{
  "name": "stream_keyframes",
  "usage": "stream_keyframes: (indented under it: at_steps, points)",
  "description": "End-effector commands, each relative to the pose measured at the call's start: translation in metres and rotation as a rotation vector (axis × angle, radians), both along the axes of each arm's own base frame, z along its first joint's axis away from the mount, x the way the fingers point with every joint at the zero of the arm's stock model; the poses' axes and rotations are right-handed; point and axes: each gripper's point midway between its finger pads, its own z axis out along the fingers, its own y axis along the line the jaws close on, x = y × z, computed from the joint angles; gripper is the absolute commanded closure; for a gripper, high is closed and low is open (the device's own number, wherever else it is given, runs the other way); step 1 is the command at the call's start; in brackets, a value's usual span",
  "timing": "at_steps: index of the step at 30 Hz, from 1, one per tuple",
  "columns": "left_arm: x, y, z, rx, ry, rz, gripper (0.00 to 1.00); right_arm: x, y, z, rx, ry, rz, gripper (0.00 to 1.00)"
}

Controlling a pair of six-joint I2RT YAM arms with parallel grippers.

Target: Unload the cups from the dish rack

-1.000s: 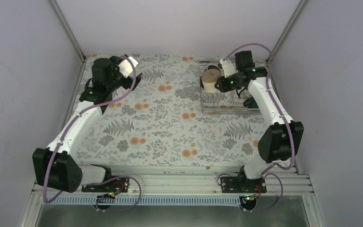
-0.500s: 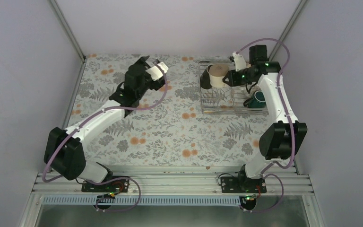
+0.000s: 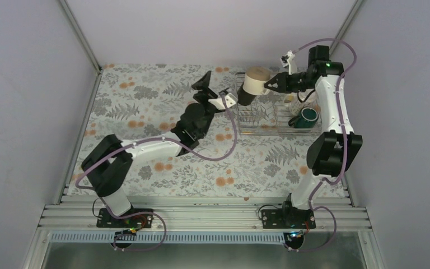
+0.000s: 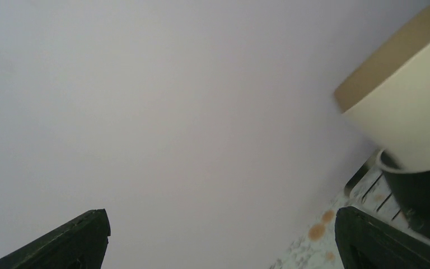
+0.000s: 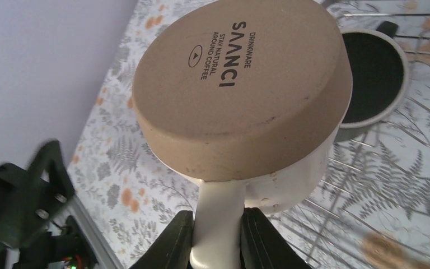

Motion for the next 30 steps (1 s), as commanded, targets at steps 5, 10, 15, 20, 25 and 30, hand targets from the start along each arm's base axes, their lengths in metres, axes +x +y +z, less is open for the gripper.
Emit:
stream_keyframes:
  at_steps: [5,10,15,20,25,30]
  points:
    - [-0.025,-0.042,0.003,-0.022,-0.199,-0.010,0.00,0.000,0.004,0.045,0.195,-0.091,0.092,0.97]
    - [-0.033,-0.057,-0.005,-0.007,-0.301,0.018,0.00,-0.001,-0.004,0.045,0.223,-0.081,0.084,0.96]
    - [-0.032,-0.072,-0.012,-0.001,-0.388,0.047,0.00,-0.006,-0.005,0.043,0.243,-0.070,0.087,0.97]
    - [-0.027,-0.089,-0.021,0.008,-0.406,0.043,0.00,-0.011,-0.003,0.042,0.259,-0.063,0.097,0.97]
    - [-0.025,-0.096,-0.025,0.023,-0.490,0.081,0.00,-0.018,-0.001,0.043,0.272,-0.061,0.109,0.97]
    - [-0.017,-0.106,-0.038,0.013,-0.447,0.068,0.00,-0.023,0.001,0.050,0.274,-0.078,0.114,0.97]
